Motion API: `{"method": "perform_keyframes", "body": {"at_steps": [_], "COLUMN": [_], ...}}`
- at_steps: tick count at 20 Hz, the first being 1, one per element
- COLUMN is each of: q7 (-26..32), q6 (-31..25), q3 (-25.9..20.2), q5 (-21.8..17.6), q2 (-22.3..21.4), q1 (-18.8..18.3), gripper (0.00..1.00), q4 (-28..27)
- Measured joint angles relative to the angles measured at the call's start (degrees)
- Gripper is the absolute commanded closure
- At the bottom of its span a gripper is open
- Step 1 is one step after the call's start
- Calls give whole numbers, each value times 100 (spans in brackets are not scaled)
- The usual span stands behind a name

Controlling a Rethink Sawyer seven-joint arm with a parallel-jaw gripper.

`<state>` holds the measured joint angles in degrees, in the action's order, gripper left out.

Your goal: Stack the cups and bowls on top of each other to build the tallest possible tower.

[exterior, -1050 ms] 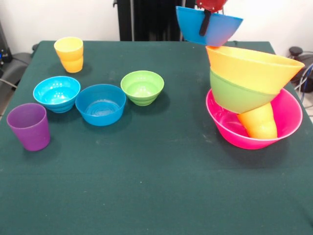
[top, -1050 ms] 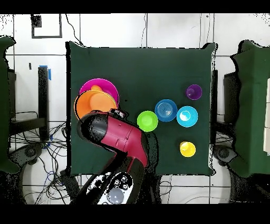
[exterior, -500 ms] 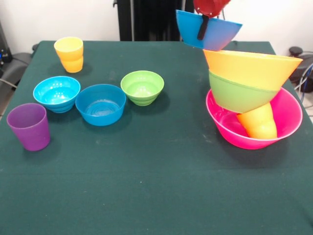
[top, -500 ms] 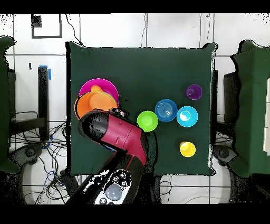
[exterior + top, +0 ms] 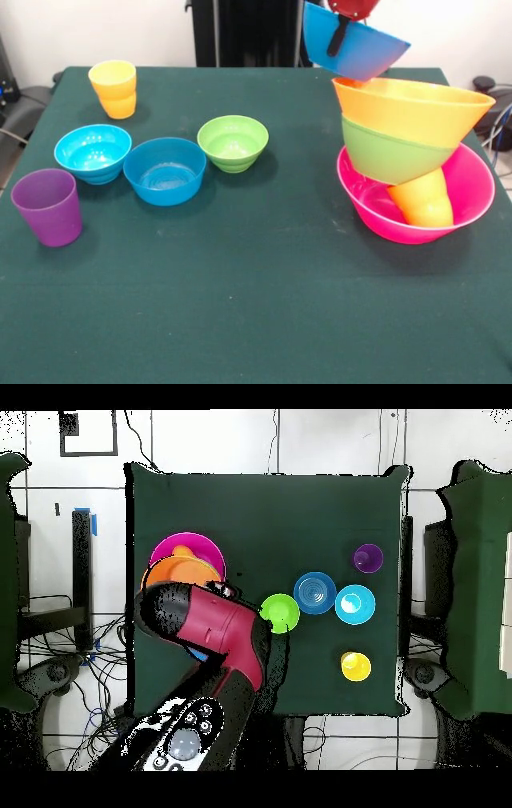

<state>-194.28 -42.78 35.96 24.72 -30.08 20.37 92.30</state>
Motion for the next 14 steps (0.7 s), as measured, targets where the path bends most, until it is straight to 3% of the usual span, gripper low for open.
{"method": "perform_keyframes", "body": {"at_steps": [8, 14], "q7": [-200, -284], "q6": [-1053, -2021], "q3": [520, 801], "q5": [70, 95], "q2": [418, 533], "q1": [65, -105], "gripper": [100, 100], "q4": [-1003, -1923]}}
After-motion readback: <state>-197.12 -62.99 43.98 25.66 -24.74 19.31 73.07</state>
